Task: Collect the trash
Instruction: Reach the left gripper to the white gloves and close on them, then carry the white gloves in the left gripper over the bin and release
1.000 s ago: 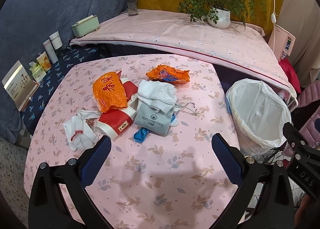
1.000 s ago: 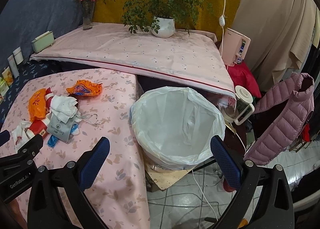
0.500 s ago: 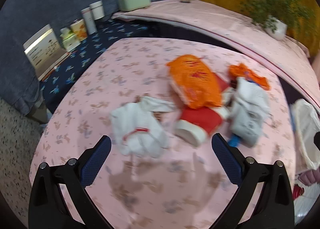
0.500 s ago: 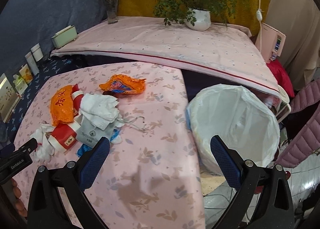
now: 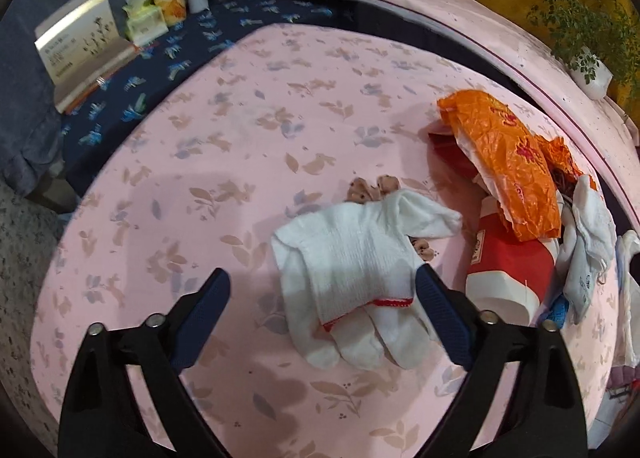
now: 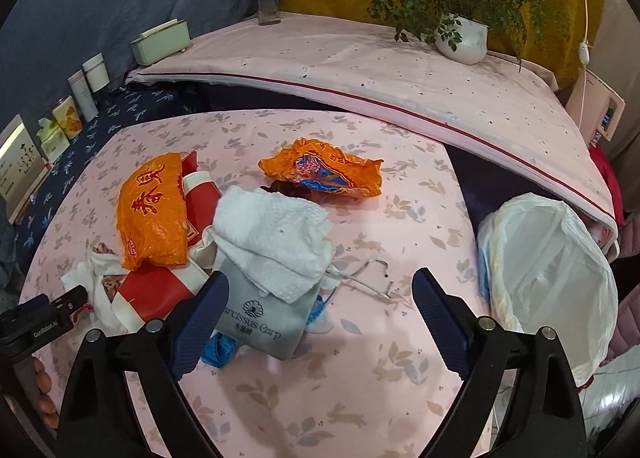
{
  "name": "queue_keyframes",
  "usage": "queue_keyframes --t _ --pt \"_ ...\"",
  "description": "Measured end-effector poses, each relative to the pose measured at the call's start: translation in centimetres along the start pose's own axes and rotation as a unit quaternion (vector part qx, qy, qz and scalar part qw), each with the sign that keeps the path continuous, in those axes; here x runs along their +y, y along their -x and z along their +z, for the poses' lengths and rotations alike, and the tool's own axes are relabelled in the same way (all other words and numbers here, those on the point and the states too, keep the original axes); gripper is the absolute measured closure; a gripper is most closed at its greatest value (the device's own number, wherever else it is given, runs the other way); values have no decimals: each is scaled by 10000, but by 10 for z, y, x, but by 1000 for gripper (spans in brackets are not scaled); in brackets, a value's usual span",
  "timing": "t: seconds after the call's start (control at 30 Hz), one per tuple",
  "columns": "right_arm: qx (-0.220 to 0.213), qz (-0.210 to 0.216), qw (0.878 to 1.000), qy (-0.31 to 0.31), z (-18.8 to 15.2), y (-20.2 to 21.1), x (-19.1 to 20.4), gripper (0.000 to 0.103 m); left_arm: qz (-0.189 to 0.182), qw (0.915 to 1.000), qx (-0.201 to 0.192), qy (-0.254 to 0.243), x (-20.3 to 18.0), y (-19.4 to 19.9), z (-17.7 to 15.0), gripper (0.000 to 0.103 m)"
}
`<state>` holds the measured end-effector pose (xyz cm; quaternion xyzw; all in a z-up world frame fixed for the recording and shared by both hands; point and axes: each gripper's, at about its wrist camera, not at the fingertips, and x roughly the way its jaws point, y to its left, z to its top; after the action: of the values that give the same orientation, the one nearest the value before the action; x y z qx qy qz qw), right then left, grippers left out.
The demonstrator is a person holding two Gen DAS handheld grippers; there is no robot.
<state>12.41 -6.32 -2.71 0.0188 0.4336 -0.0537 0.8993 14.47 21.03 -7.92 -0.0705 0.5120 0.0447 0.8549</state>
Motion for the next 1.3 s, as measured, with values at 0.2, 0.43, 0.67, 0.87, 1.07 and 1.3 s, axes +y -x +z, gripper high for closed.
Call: queue_keyframes --t 0.2,0.43,0.67,0.87,1.07,1.3 --pt "12 -32 10000 83 13 -17 13 28 -348 9992 160 -103 -5 -2 -2 63" --pt "271 240 9993 -15 18 -45 14 66 -589 9979 154 -201 -13 12 -4 93" --pt "318 429 9986 5 14 -43 14 89 -751 9966 -139 -294 -22 45 2 93" --pt "22 529 9986 -29 23 -12 4 92 -952 9935 -437 -445 -40 78 13 94" --pt "-377 488 9980 -159 41 26 -18 92 -1211 9869 -759 -743 -75 112 25 94" --pt "-711 322 9961 -422 53 59 -60 92 -1594 9734 -1149 -1181 -133 152 38 94"
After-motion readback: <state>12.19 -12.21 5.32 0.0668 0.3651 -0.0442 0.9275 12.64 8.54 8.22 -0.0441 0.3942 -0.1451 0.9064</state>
